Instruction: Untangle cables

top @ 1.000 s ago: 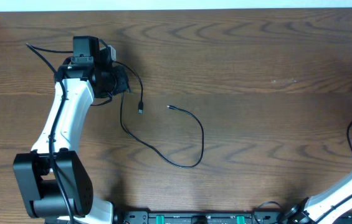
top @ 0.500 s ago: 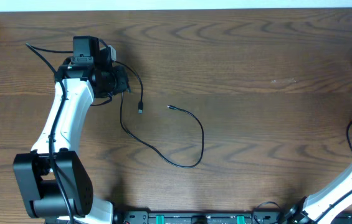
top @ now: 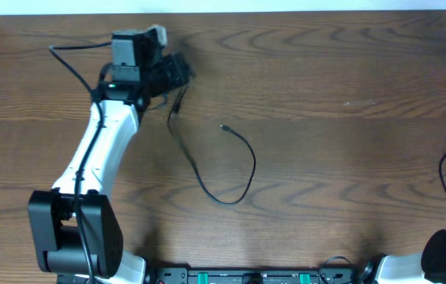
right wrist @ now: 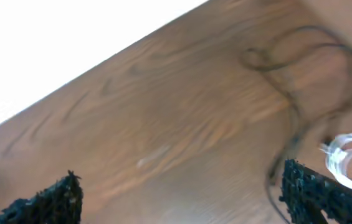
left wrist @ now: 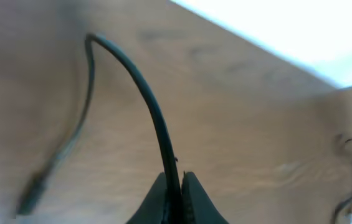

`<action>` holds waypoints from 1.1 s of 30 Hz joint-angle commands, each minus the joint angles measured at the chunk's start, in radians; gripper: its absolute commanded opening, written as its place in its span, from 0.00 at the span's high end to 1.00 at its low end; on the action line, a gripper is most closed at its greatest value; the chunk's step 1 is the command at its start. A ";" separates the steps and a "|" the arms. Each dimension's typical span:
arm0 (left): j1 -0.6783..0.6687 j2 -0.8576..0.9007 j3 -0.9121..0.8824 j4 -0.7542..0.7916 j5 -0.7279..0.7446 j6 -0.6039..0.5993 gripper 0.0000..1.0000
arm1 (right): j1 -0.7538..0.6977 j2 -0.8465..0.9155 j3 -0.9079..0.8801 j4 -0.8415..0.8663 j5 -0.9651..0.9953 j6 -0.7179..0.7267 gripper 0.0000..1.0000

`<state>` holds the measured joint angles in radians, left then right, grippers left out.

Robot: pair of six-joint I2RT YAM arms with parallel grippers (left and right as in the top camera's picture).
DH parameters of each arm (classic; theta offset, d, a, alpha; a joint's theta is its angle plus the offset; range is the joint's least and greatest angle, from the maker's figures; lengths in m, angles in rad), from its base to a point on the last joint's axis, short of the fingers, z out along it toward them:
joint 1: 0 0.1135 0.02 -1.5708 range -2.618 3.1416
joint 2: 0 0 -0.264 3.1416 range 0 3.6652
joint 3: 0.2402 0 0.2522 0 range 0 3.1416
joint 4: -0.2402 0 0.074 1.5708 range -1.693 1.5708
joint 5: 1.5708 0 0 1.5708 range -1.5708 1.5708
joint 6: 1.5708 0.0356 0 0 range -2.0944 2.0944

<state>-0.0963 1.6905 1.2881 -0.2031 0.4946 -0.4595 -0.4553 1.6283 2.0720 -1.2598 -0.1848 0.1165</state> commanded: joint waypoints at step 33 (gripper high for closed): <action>-0.158 -0.011 0.007 0.818 0.039 -1.150 0.92 | 0.783 0.190 -0.090 0.278 -0.532 -0.218 0.01</action>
<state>-0.2520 1.6905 1.2869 0.6029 0.5426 -1.5398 0.2890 1.7901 1.9865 -0.9997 -0.7040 -0.1280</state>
